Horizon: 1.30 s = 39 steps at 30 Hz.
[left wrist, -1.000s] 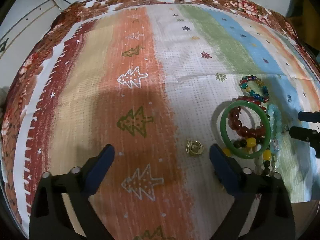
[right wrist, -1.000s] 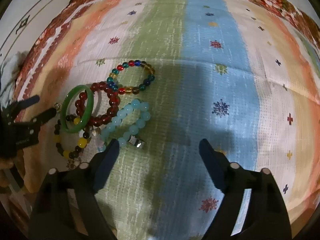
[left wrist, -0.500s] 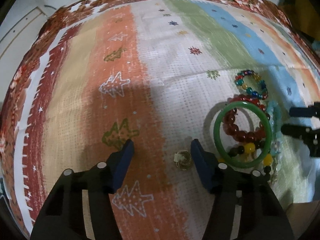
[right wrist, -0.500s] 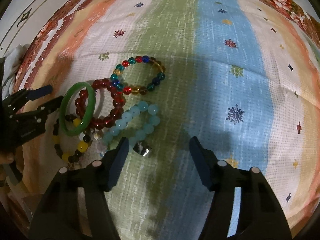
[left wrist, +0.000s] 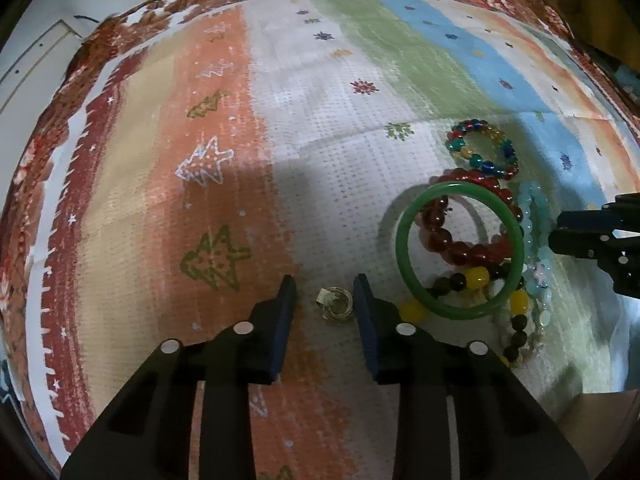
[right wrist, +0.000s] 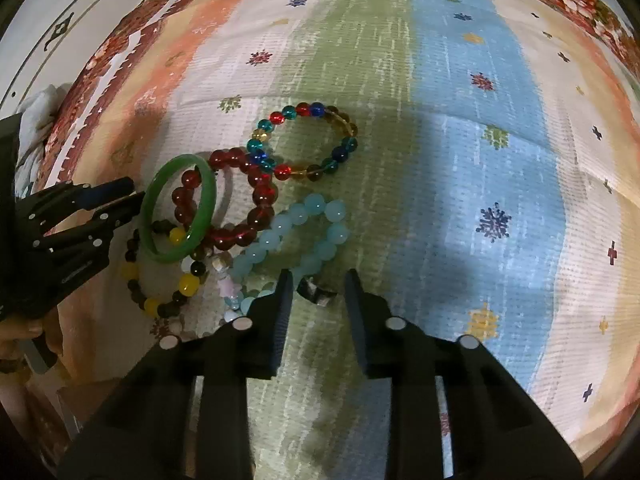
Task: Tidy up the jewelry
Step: 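Grasp the small gold ring with the left gripper while the right gripper grasps the silver ring, then carry both held rings over the open metal tin box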
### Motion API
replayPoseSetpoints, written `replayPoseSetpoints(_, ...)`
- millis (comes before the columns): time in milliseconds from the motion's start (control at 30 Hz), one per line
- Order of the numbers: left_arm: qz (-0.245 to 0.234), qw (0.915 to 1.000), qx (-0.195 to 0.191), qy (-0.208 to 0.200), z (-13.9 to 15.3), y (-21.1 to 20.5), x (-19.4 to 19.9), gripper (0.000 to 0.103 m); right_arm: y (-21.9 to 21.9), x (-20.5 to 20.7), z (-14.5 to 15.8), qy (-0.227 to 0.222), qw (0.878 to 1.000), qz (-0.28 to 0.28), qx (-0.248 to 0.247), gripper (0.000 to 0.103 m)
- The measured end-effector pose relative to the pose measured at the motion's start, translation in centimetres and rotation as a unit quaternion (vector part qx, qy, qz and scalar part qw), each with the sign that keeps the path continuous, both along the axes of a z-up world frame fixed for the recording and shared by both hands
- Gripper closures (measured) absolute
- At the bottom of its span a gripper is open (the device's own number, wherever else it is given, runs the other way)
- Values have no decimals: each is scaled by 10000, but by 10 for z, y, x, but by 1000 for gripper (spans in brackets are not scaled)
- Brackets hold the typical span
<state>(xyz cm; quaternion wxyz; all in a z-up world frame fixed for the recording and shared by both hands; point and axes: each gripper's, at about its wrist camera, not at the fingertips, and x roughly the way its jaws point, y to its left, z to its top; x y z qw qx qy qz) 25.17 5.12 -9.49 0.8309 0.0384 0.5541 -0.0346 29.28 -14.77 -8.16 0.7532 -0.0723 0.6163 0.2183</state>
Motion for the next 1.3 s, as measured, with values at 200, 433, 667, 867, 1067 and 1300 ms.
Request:
replayPoseSetpoints(200, 43, 10000, -46, -7, -1, 2, -1, 87, 2, -2, -1, -28, 10000, 59, -26, 81)
replayPoseSetpoints(433, 25, 10000, -4, -54, 1, 2, -4, 87, 9, -9, 0, -228, 9990, 197, -315, 81)
replayPoseSetpoints(667, 112, 9999, -102, -12, 4, 6, -6, 87, 10, -13, 1, -270, 9983, 309, -413, 81)
replayPoseSetpoints(867, 147, 9998, -149, 13, 6, 9, -6, 87, 14, -15, 7, -306, 9984, 342, -335, 81)
replayPoseSetpoints(1067, 316, 9985, -446, -97, 20, 21, -13, 87, 15, -20, 18, -387, 9985, 349, -171, 81)
replayPoseSetpoints(1300, 351, 9966, -686, -285, 39, 21, -30, 87, -2, -35, 41, -311, 9976, 130, 607, 81)
